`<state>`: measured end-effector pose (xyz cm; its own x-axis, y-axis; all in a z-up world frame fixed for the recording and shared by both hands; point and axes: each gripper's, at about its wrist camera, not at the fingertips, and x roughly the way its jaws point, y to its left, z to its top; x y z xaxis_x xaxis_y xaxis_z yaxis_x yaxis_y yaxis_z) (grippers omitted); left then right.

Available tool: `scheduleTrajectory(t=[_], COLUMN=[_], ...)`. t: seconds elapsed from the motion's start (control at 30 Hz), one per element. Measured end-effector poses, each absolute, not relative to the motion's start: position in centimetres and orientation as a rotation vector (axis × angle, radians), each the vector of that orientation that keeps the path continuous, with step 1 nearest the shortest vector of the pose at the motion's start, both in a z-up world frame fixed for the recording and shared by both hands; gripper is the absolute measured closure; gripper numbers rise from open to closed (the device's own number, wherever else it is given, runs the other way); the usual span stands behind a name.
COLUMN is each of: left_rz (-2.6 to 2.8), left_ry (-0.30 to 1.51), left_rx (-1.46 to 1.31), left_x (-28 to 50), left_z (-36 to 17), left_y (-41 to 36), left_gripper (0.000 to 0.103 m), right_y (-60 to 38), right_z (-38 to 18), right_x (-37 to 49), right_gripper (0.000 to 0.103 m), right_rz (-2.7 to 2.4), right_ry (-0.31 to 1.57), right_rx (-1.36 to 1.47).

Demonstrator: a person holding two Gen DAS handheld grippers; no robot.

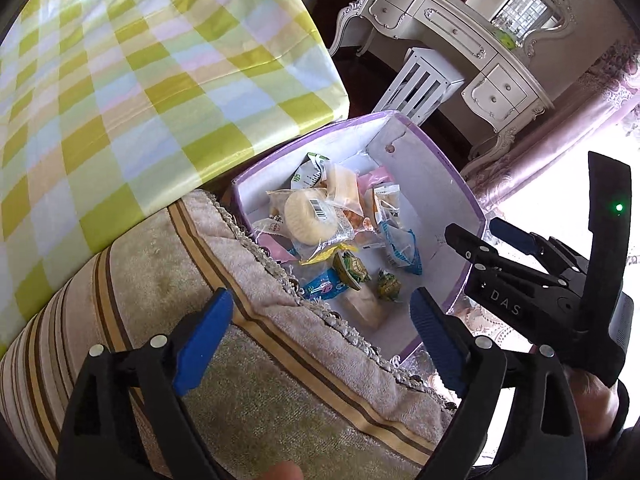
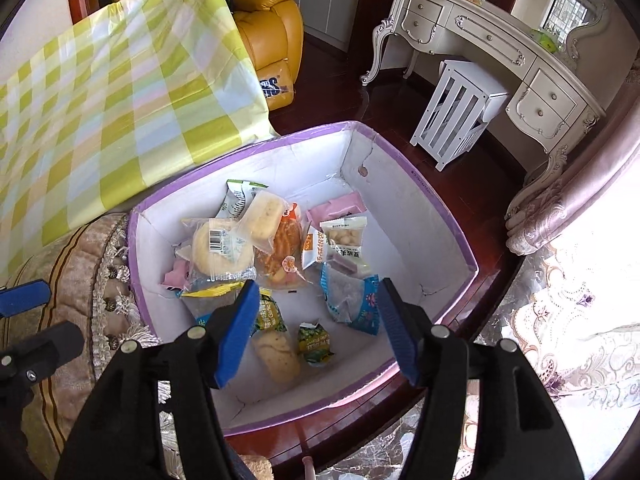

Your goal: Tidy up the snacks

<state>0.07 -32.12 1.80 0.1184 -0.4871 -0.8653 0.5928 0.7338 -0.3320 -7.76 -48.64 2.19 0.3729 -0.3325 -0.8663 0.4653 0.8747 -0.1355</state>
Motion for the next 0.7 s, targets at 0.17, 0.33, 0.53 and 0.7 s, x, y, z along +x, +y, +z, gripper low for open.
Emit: scheduleTrajectory(t=[0.17, 0.33, 0.53, 0.7], left_rz=[-0.799, -0.791, -0.780, -0.774], left_ry=[1.235, 1.244, 1.249, 1.250], left_rx=[0.075, 0.067, 0.079, 0.089], left_x=[0.45, 0.49, 0.50, 0.48], left_z=[1.42, 1.39, 1.33, 1.33], left_y=[-32.28, -32.47, -32.73, -32.91], left_gripper=[0.008, 0.006, 0.004, 0.004], right_y=[-48.93, -48.96, -48.94, -48.96], right_z=[2.36, 2.15, 1.92, 1.73], right_x=[-8.02, -7.98, -7.94, -7.90], right_gripper=[0.040, 0.040, 0.040, 0.040], right_rz=[-0.528, -0.529, -0.531, -0.530], right_ry=[1.068, 1.073, 1.076, 1.079], right_rx=[0.139, 0.130, 0.128, 0.130])
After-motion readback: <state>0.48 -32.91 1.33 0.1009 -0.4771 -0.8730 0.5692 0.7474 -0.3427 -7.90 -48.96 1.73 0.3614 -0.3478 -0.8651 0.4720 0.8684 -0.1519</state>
